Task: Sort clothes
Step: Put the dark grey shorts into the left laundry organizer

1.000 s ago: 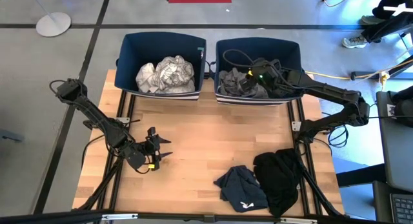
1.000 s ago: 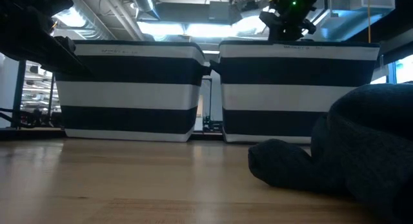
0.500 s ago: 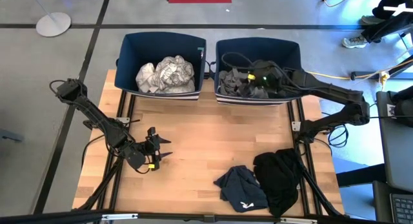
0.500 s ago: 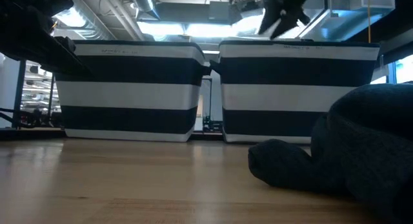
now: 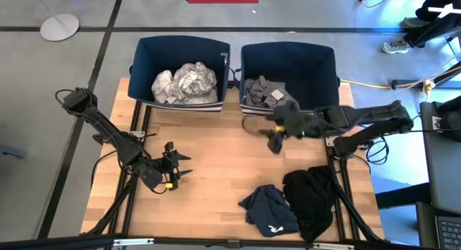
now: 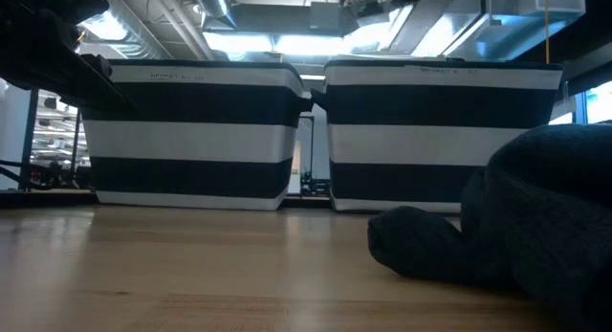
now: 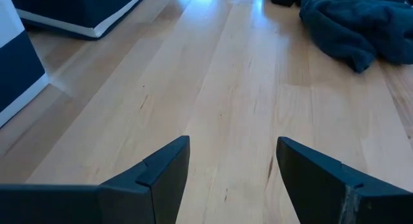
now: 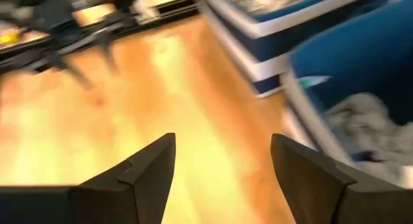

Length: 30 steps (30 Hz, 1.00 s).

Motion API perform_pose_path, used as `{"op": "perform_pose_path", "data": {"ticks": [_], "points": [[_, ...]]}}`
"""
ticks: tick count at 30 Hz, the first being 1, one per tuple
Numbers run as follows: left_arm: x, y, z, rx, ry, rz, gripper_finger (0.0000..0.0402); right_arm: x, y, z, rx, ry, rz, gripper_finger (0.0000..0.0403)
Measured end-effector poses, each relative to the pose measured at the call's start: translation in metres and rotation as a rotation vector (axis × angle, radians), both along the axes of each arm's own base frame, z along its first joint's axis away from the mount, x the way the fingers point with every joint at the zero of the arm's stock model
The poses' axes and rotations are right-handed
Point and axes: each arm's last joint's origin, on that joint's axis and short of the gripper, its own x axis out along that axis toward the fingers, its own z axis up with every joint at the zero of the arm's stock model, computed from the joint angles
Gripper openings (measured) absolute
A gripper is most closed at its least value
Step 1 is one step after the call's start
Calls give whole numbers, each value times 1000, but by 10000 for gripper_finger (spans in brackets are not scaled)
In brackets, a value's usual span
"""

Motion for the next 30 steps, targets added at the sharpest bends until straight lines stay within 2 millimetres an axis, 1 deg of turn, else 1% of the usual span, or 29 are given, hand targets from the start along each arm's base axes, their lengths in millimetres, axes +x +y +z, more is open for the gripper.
{"op": "perform_pose_path", "data": {"ticks": [5,11,15,20,25,30], "points": [[0,0,0,-5,-2,3,223,-2,36,-5,64,2,81,253],[0,0,0,4,1,-3,223,3,78,-26,176,68,115,253],[0,0,0,7,2,-3,223,10,104,-46,216,150,165,253],[0,0,0,24,6,-13,223,18,132,-74,252,248,179,253],[0,0,0,26,5,-11,223,25,152,-103,252,336,151,253],[0,0,0,30,4,-13,223,23,169,-130,289,494,156,253]]}}
